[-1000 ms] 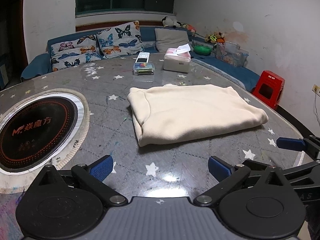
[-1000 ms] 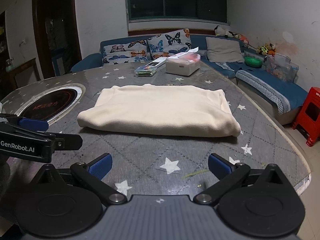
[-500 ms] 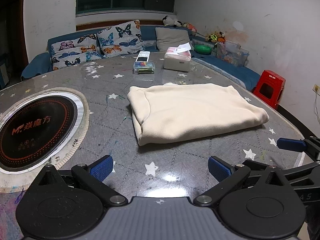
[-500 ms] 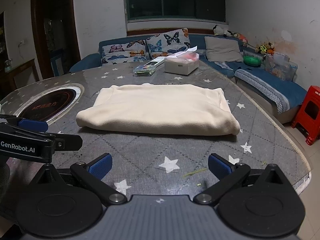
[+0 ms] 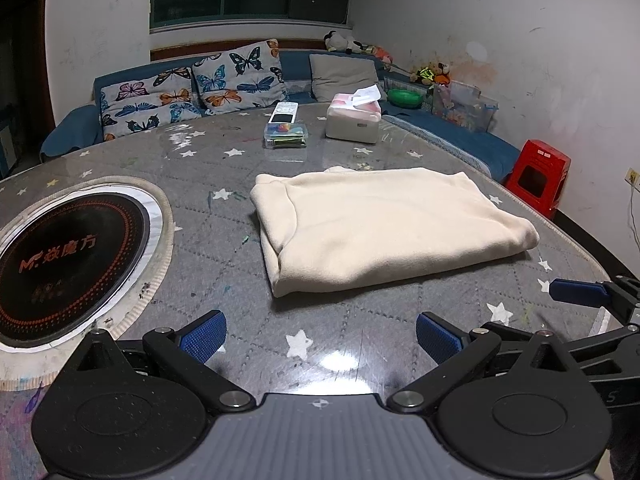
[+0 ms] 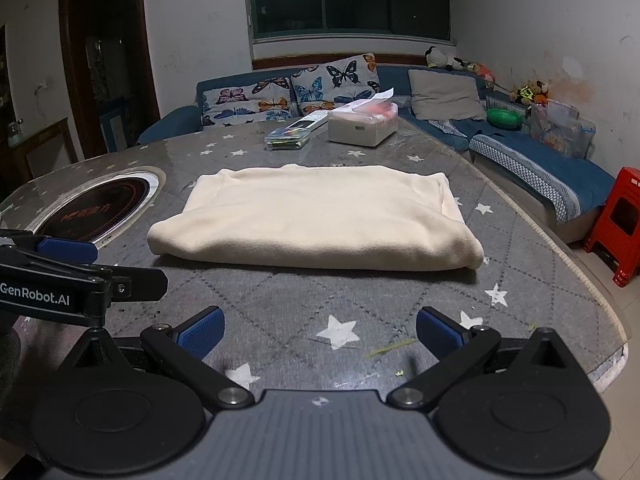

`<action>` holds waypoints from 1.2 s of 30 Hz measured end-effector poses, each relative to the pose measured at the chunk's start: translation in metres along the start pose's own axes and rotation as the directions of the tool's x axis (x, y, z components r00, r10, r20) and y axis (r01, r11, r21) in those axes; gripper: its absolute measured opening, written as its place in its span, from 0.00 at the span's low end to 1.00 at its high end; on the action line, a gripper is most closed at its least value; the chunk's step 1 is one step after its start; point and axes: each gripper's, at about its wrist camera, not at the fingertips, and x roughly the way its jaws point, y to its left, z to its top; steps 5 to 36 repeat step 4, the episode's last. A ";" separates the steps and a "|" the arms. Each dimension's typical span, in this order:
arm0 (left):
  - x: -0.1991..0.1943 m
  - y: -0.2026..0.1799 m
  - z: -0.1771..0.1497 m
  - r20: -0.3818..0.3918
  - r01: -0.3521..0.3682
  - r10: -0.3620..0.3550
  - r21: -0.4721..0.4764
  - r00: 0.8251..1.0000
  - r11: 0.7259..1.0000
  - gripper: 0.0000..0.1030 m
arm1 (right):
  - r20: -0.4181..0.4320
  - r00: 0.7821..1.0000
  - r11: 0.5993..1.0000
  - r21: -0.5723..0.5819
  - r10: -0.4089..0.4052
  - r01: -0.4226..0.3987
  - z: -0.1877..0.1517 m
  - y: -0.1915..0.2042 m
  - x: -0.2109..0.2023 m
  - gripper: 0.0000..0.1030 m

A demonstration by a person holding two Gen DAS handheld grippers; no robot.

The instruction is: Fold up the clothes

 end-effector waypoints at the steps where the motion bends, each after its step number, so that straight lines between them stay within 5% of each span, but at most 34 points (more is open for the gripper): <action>1: 0.001 0.000 0.000 -0.002 0.001 -0.001 0.000 1.000 1.000 1.00 | -0.001 1.000 1.000 -0.001 0.001 -0.001 0.000 0.000 0.001 1.00; 36: 0.004 0.000 0.002 -0.011 0.006 -0.006 0.004 1.000 1.000 1.00 | -0.005 1.000 1.000 -0.003 0.003 -0.003 0.001 0.001 0.003 1.00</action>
